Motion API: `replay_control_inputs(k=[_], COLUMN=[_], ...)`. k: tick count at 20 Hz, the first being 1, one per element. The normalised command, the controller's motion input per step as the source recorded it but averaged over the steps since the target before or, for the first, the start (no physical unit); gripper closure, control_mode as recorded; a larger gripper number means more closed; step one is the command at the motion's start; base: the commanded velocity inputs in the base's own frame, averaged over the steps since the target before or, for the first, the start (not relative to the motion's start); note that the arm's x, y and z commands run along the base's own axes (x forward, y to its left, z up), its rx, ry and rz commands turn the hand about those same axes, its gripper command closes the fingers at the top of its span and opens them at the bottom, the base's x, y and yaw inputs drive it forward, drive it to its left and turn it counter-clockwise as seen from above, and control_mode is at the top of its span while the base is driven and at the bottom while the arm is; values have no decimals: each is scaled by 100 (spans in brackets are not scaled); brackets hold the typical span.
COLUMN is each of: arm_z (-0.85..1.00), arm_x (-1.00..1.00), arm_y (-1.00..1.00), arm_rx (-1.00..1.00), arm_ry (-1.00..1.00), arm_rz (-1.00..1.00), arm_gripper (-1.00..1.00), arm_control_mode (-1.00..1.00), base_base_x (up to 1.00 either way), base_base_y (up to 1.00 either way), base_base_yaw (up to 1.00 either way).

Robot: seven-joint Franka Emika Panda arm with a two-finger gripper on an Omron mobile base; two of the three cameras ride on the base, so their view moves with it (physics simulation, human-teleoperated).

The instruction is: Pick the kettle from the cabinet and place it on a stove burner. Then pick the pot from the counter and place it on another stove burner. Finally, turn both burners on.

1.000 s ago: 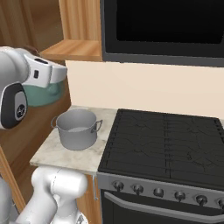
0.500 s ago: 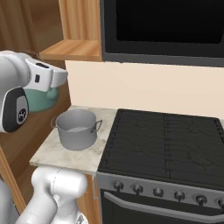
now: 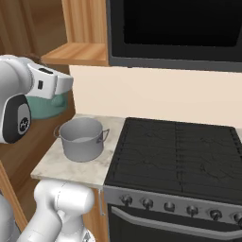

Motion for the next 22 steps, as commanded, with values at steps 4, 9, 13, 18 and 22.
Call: replay_control_inputs(k=[4,9,13,18,22], arm_z=[0,0,0,0,0], arm_x=[0,0,0,0,0], arm_y=[0,0,0,0,0], arm_rx=[0,0,0,0,0], arm_ry=[0,0,0,0,0], arm_rz=[0,0,0,0,0], arm_gripper=[100,100,100,100,100], arm_control_mode=[100,100,100,100,100], base_base_x=[-44,-60,-21,-2,-1], base_base_y=[-31,-28,-32,-39,-37], base_base_yaw=[-7,-9,-4,-1,-1])
